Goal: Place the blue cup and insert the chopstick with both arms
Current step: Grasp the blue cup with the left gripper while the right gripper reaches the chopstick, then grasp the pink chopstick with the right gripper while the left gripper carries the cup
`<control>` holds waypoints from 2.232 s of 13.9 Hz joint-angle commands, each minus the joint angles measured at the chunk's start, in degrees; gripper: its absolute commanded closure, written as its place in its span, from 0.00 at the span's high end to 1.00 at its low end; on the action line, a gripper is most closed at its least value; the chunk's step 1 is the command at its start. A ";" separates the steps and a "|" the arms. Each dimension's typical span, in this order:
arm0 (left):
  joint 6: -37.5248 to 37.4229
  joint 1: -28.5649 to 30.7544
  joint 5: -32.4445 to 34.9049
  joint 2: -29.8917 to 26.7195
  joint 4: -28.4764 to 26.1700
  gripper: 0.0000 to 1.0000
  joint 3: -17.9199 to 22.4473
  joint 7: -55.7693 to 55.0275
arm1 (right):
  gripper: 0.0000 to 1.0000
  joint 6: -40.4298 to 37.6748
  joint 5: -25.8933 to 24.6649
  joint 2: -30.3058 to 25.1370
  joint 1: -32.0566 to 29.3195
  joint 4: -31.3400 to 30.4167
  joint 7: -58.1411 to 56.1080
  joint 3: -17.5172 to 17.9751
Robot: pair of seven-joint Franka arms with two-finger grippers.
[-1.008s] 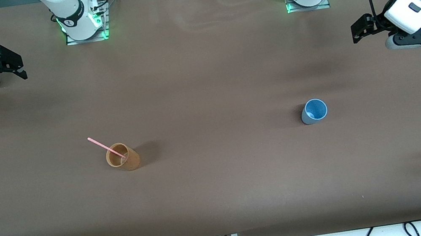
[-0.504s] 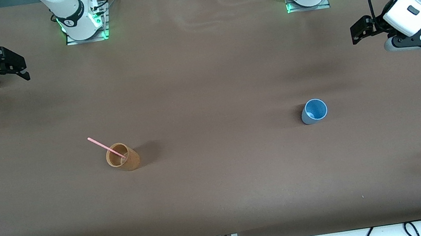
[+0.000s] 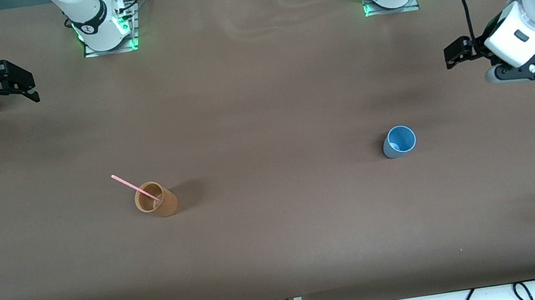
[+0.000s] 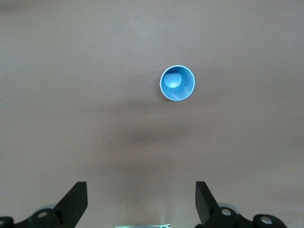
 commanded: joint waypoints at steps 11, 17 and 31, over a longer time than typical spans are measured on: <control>29.14 -1.38 2.30 11.25 -12.50 1.00 -0.89 8.47 | 1.00 1.11 0.96 -1.89 -0.43 -2.81 -0.31 0.32; 43.85 -3.67 7.31 17.66 -19.48 1.00 -0.80 8.29 | 1.00 1.29 0.96 -1.97 -0.43 -3.25 -0.23 0.32; 39.85 -3.67 6.26 19.60 -14.48 0.00 -3.07 7.59 | 1.00 17.35 0.70 6.79 -0.26 -10.36 -0.31 3.57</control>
